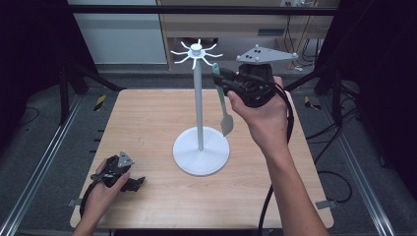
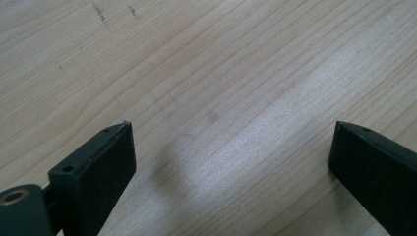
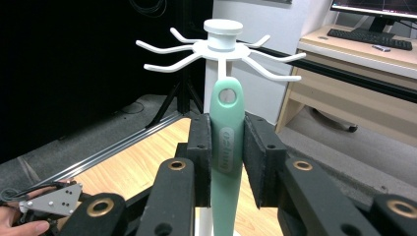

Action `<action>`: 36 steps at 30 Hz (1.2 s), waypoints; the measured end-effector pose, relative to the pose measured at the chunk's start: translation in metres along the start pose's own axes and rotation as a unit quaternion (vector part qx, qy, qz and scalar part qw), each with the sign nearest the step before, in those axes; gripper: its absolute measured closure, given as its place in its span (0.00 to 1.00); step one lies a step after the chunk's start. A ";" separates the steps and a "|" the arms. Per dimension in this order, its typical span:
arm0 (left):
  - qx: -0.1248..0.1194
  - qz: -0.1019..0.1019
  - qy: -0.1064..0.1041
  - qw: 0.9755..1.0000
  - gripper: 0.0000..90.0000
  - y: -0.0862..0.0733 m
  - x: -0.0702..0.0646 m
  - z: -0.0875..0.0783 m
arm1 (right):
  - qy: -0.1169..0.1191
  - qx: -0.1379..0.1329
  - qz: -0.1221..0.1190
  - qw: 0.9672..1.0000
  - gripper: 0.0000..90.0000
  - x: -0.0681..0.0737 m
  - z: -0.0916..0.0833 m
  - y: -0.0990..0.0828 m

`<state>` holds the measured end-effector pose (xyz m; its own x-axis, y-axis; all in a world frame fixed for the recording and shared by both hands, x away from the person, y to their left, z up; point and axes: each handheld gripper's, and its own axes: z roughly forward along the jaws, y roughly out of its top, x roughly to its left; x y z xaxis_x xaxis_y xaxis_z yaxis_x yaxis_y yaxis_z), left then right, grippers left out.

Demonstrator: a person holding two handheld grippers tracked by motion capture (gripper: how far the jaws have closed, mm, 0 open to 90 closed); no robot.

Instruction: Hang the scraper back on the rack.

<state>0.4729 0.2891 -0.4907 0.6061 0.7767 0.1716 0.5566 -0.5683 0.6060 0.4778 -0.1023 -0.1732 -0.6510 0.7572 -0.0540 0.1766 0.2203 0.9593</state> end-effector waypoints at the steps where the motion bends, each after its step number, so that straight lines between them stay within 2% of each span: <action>1: 0.000 0.000 0.000 1.000 0.04 0.000 0.000 0.000 | 0.001 -0.001 0.000 1.000 0.83 0.000 0.000 0.000; 36: 0.000 0.000 0.000 1.000 0.04 0.000 0.000 0.000 | 0.004 0.014 0.005 1.000 0.83 -0.001 0.018 0.004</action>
<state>0.4730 0.2894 -0.4906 0.6064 0.7763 0.1722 0.5563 -0.5689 0.6057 0.4928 -0.0914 -0.1740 -0.6557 0.7538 -0.0426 0.2036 0.2308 0.9515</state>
